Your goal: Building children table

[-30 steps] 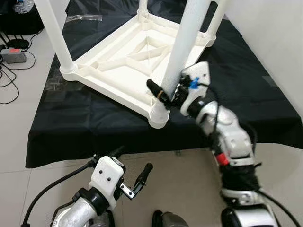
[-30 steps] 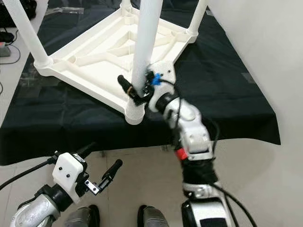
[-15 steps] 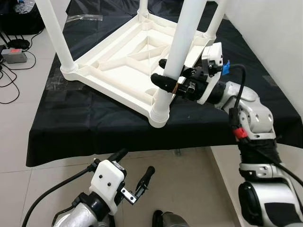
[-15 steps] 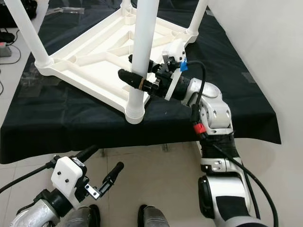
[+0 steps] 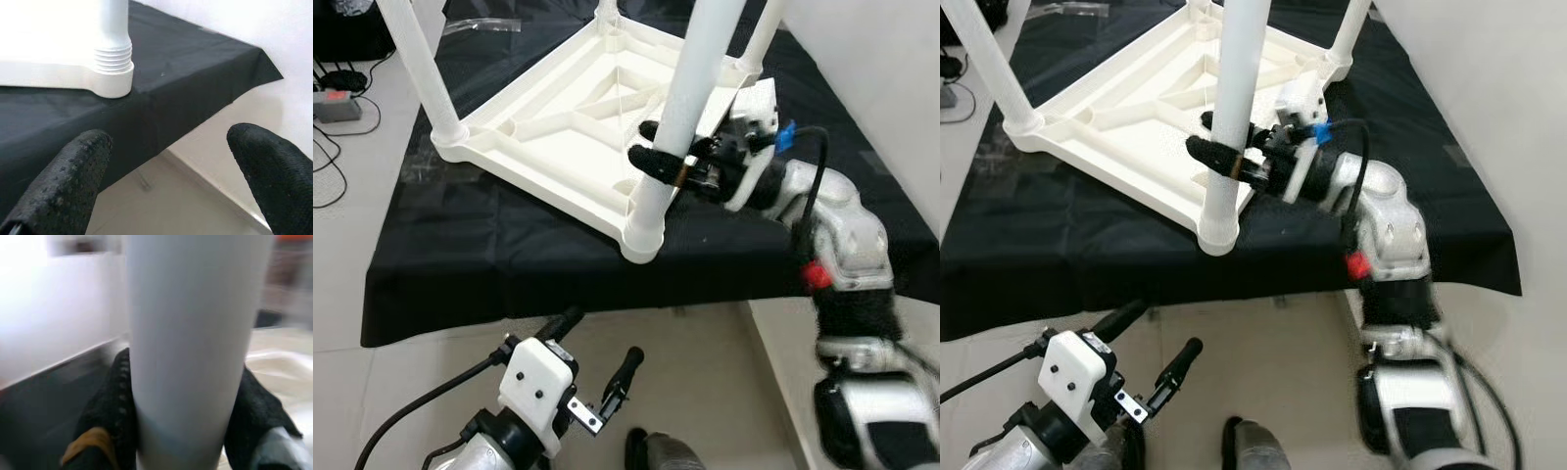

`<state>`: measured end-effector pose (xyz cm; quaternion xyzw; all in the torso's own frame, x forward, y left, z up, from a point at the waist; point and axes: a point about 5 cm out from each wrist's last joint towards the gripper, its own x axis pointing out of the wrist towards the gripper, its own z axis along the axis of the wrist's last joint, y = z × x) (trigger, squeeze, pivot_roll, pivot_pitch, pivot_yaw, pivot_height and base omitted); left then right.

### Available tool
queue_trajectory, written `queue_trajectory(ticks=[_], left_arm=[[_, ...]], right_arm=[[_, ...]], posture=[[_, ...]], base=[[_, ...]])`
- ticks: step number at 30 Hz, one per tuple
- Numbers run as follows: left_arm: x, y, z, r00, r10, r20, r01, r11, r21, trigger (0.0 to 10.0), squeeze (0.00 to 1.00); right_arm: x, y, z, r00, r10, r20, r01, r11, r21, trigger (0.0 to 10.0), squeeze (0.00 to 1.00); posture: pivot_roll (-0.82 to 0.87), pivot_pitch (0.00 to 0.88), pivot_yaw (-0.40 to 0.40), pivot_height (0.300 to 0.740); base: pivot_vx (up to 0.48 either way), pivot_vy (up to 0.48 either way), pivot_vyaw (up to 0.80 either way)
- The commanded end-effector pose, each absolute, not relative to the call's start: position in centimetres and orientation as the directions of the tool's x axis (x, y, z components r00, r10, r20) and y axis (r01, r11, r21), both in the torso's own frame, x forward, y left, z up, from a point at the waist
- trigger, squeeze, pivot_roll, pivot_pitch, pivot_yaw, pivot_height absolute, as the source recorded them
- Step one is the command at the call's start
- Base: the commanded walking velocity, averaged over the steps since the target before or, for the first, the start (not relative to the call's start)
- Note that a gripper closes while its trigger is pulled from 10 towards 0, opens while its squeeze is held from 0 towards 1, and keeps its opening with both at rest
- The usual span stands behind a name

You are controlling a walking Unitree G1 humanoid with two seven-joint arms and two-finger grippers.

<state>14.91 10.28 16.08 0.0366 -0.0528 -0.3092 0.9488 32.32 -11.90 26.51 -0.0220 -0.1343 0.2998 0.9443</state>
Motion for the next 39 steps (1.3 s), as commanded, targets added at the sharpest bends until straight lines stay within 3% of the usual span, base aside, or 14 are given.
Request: queue_trajectory(ticks=[1, 2, 11, 12, 13, 14, 15, 16, 26, 33, 34, 36, 37, 39], left_arm=[[14.6, 10.3, 15.9, 0.807, -0.587, 0.073, 0.58, 0.809, 0.092, 10.0, 0.0], [15.0, 10.4, 15.6, 0.81, -0.581, 0.073, 0.574, 0.813, 0.095, 10.0, 0.0], [17.7, 9.6, 13.5, 0.794, -0.605, 0.06, 0.598, 0.795, 0.102, 10.0, 0.0], [18.1, 9.6, 13.3, 0.798, -0.6, 0.058, 0.593, 0.799, 0.104, 10.0, 0.0], [18.5, 9.6, 13.1, 0.801, -0.596, 0.056, 0.589, 0.802, 0.103, 10.0, 0.0], [18.7, 9.6, 13.0, 0.803, -0.593, 0.055, 0.586, 0.804, 0.101, 10.0, 0.0], [18.7, 9.6, 13.0, 0.803, -0.593, 0.055, 0.586, 0.804, 0.101, 10.0, 0.0], [18.8, 9.6, 13.1, 0.804, -0.592, 0.06, 0.585, 0.805, 0.099, 10.0, 0.0], [17.4, 9.5, 13.9, 0.791, -0.606, 0.083, 0.6, 0.795, 0.086, 10.0, 0.0], [16.8, 9.7, 14.1, 0.793, -0.604, 0.082, 0.599, 0.797, 0.078, 10.0, 0.0], [16.5, 9.7, 14.1, 0.793, -0.605, 0.08, 0.6, 0.796, 0.075, 10.0, 0.0], [16.3, 9.7, 14.2, 0.793, -0.605, 0.079, 0.6, 0.796, 0.073, 10.0, 0.0], [16.1, 9.7, 14.2, 0.794, -0.602, 0.08, 0.598, 0.798, 0.069, 10.0, 0.0], [16.0, 9.7, 14.2, 0.798, -0.597, 0.08, 0.593, 0.802, 0.072, 10.0, 0.0]], right_arm=[[32.2, -15.5, 21.8, 0.981, 0.194, 0.019, -0.19, 0.973, -0.128, 0.0, 0.0], [31.5, -15.0, 19.6, 0.996, 0.076, -0.046, -0.081, 0.99, -0.117, 0.0, 0.0], [35.2, -13.2, 18.0, 0.99, 0.11, -0.087, -0.118, 0.99, -0.082, 0.0, 0.0], [35.6, -13.2, 18.4, 0.988, 0.126, -0.086, -0.131, 0.989, -0.063, 10.0, 0.0], [35.6, -12.8, 19.1, 0.982, 0.167, -0.082, -0.173, 0.982, -0.072, 10.0, 0.0], [35.5, -12.5, 19.6, 0.977, 0.197, -0.081, -0.203, 0.976, -0.082, 10.0, 0.51], [35.5, -12.5, 19.6, 0.977, 0.197, -0.081, -0.203, 0.976, -0.082, 10.0, 0.51], [35.5, -12.5, 21.0, 0.941, 0.337, -0.023, -0.338, 0.94, -0.048, 10.0, 1.0], [37.1, -16.3, 26.3, 0.765, 0.626, 0.152, -0.622, 0.779, -0.078, 10.0, 1.0], [37.8, -16.9, 27.6, 0.748, 0.637, 0.188, -0.638, 0.768, -0.06, 10.0, 1.0], [37.9, -17.0, 27.7, 0.756, 0.623, 0.2, -0.623, 0.779, -0.071, 8.4, 0.93], [38.0, -17.1, 27.8, 0.766, 0.607, 0.209, -0.606, 0.792, -0.077, 8.4, 0.93], [38.2, -17.1, 27.7, 0.78, 0.589, 0.211, -0.585, 0.806, -0.086, 0.0, 0.93], [38.3, -16.9, 27.3, 0.785, 0.576, 0.227, -0.578, 0.813, -0.065, 0.0, 0.93]], posture=[[-0.02, 0.268, -0.15, 0.74], [-0.05, 0.226, -0.126, 0.74], [-0.05, 0.108, -0.132, 0.74], [-0.05, 0.074, -0.144, 0.74], [-0.06, 0.075, -0.146, 0.74], [-0.06, 0.075, -0.146, 0.74], [-0.06, 0.075, -0.146, 0.74], [-0.06, 0.096, -0.146, 0.74], [-0.03, 0.177, -0.134, 0.74], [-0.02, 0.197, -0.131, 0.74], [-0.01, 0.192, -0.126, 0.74], [-0.01, 0.192, -0.126, 0.74], [-0.01, 0.183, -0.131, 0.74], [0.0, 0.181, -0.125, 0.74]], base=[[0.0, 0.0, 0.0], [0.0, 0.0, 0.0], [0.0, 0.0, 0.0], [0.0, 0.0, 0.0], [0.0, 0.0, 0.0], [0.0, 0.0, 0.0], [0.0, 0.0, 0.0], [0.0, 0.0, 0.0], [0.0, 0.0, 0.0], [0.0, 0.0, 0.0], [0.0, 0.0, 0.0], [0.0, 0.0, 0.0], [0.0, 0.0, 0.0], [0.0, 0.0, 0.0]])
